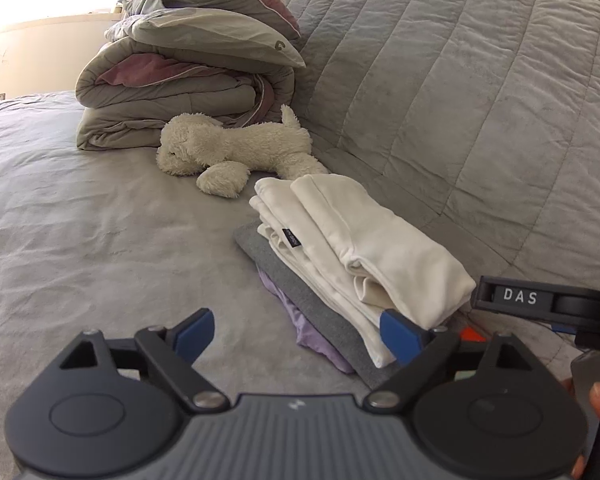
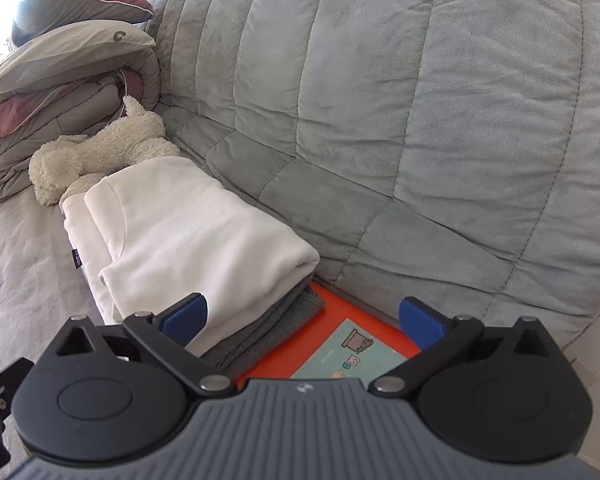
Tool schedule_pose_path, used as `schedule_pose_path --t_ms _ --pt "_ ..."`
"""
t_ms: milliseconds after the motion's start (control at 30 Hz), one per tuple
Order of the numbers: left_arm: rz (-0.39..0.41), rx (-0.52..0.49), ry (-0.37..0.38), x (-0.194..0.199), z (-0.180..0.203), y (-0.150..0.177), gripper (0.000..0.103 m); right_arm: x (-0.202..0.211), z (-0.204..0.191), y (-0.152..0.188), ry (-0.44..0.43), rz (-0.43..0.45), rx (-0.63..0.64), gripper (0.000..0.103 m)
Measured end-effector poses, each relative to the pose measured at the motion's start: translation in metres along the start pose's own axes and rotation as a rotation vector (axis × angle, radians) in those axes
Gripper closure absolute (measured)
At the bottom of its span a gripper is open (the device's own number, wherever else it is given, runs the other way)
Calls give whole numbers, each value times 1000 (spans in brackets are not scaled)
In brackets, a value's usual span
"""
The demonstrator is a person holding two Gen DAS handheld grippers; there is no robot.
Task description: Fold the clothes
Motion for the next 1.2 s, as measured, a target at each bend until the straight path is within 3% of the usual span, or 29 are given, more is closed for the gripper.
schedule_pose_path --t_ms 100,667,833,1200 --pt "14 -27 -5 14 2 2 1 6 -6 1 -35 1 20 0" --pt "-31 -11 -134 32 -24 6 1 28 -41 10 -62 11 122 0" --pt "-36 -53 -139 30 -15 4 1 38 -39 14 -91 7 132 0" --pt "-75 -73 -183 18 -12 8 1 37 -34 17 -34 6 157 0"
Point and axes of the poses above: each gripper's, at about its wrist camera, not at the fingertips, and x roughly against the way its jaws point, z to its right, y to its underside, the point moved 3 cm from there along -x, roughly the way its jaws point, and after that the axes turned 14 degrees about -z, right-handed, at the moved point
